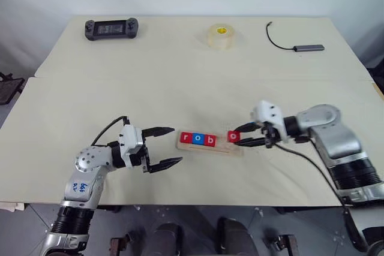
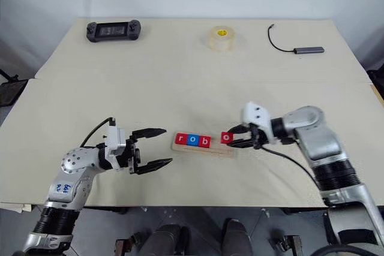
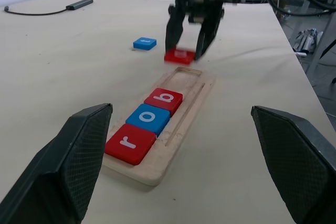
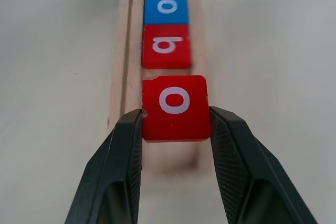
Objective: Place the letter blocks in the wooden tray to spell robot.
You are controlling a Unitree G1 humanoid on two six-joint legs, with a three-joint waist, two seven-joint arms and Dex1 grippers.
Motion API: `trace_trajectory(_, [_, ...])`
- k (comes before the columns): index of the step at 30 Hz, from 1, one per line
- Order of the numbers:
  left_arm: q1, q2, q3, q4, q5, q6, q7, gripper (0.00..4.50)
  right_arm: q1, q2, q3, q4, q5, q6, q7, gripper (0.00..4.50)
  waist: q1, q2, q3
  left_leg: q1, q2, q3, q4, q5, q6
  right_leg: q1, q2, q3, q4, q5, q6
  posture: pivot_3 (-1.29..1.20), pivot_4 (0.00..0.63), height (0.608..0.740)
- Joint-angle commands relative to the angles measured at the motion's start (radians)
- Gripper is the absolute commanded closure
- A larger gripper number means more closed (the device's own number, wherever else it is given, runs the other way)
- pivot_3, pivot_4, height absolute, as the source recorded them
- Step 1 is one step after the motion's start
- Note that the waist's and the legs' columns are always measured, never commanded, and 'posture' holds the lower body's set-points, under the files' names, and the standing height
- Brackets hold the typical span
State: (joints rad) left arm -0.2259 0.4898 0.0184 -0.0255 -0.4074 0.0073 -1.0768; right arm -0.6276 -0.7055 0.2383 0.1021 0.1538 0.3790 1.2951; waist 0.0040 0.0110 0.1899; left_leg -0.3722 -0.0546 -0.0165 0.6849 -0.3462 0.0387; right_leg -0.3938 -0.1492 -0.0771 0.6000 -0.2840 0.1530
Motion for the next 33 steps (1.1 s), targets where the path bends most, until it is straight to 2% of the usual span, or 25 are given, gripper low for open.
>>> trace_trajectory(1, [0.007, 0.000, 0.004, -0.041, -0.010, -0.007, 0.011, 0.00, -0.009, 0.006, 0.008, -0.042, -0.026, 0.011, -0.043, 3.05, 0.001, 0.000, 0.000, 0.000, 0.000, 0.000, 0.000, 0.000, 0.000, 0.000, 0.000, 0.000, 0.000, 0.000, 0.000, 0.00, 0.150, 0.740])
trace_trajectory(12, [0.013, 0.000, 0.007, -0.049, -0.010, -0.008, 0.028, 0.00, -0.009, 0.034, 0.020, -0.088, 0.002, 0.082, -0.059, 3.05, -0.004, 0.000, 0.000, 0.000, 0.000, 0.000, 0.000, 0.000, 0.000, 0.000, 0.000, 0.000, 0.000, 0.000, 0.000, 0.00, 0.150, 0.740])
trace_trajectory(20, [0.010, 0.000, 0.006, -0.047, -0.012, -0.009, 0.032, 0.00, 0.002, 0.016, 0.010, -0.115, 0.019, 0.092, -0.045, 0.21, -0.003, 0.000, 0.000, 0.000, -0.001, 0.000, 0.000, 0.000, 0.000, 0.000, 0.000, 0.000, 0.000, 0.000, 0.000, 0.00, 0.150, 0.740])
trace_trajectory(21, [0.009, 0.000, 0.005, -0.046, -0.012, -0.009, 0.031, 0.00, 0.006, 0.014, 0.007, -0.116, 0.012, 0.084, -0.056, 0.04, -0.003, 0.000, 0.000, 0.000, -0.001, 0.000, 0.000, 0.000, 0.000, 0.000, 0.000, 0.000, 0.000, 0.000, 0.000, 0.00, 0.150, 0.740])
trace_trajectory(26, [0.007, -0.002, 0.003, -0.045, -0.011, -0.009, 0.032, 0.00, 0.038, -0.024, -0.048, -0.137, 0.034, 0.073, -0.073, 0.04, -0.002, 0.000, 0.000, 0.000, -0.001, 0.000, 0.000, 0.000, 0.000, 0.000, 0.000, 0.000, 0.000, 0.000, 0.000, 0.00, 0.150, 0.740])
trace_trajectory(29, [0.011, -0.001, 0.004, -0.047, -0.011, -0.010, 0.032, 0.00, 0.091, -0.052, -0.135, -0.176, 0.083, 0.084, -0.090, 0.04, 0.002, 0.000, 0.000, 0.000, -0.001, 0.000, 0.000, 0.000, 0.000, 0.000, 0.000, 0.000, 0.000, 0.000, 0.000, 0.00, 0.150, 0.740])
trace_trajectory(33, [0.018, 0.001, 0.006, -0.042, -0.013, -0.011, 0.028, 0.00, 0.240, -0.089, -0.290, -0.207, 0.132, 0.017, -0.121, 0.04, 0.010, 0.000, 0.000, 0.000, -0.001, 0.000, -0.001, 0.000, 0.000, 0.000, 0.000, 0.000, 0.000, 0.000, 0.000, 0.00, 0.150, 0.740])
